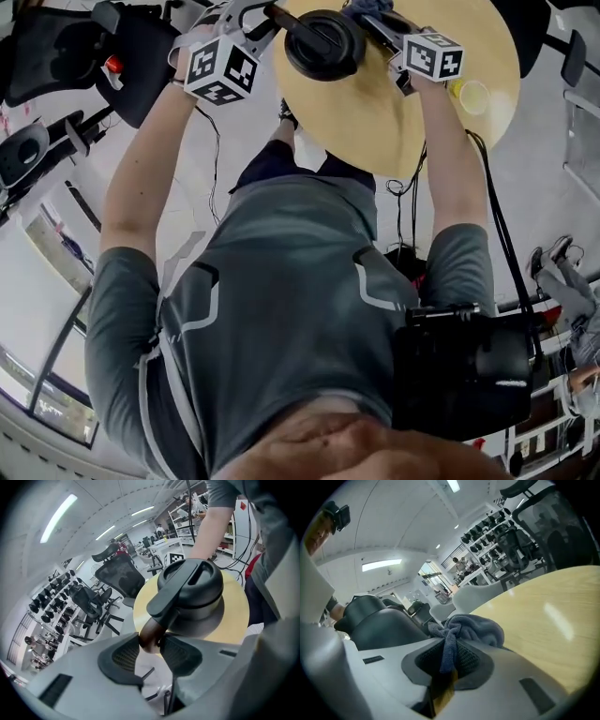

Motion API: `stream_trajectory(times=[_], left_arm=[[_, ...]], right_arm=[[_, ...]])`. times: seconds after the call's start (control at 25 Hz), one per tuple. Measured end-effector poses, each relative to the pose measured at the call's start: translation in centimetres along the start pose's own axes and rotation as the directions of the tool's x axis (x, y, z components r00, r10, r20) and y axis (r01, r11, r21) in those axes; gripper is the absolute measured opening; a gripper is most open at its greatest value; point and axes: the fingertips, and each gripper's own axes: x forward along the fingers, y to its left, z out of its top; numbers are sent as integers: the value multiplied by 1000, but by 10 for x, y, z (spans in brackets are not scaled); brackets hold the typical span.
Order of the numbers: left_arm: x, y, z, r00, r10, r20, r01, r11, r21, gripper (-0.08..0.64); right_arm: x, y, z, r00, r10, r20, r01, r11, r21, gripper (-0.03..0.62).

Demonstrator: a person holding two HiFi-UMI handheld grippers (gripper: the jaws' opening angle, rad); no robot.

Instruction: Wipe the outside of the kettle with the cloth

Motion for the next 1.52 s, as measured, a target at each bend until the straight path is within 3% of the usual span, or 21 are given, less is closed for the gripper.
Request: stream_trajectory(times=[0.2,0.36,0.76,1.12,1.52], left_arm=[[-4,-5,-4,1000,-15,19,14,1000,18,140],[-5,-6,-5,999,-28,25,27,999,27,140],[-6,-9,-5,997,-60,40,58,996,61,139],[-6,-11,-6,995,-83,55,79,994,72,138],[-15,-22,-6,993,-117,-3,117,993,27,138]], right_arm=[[6,13,-12,996,84,-30,-83,996,22,66],[-5,21,-20,996,85,-32,-84,996,32,64],[-36,37,-42,999,5,41,-8,997,71,64],[-52,52,-68,996,-77,45,75,996,58,64],[-64,69,-97,982,-179,66,174,983,62,64]])
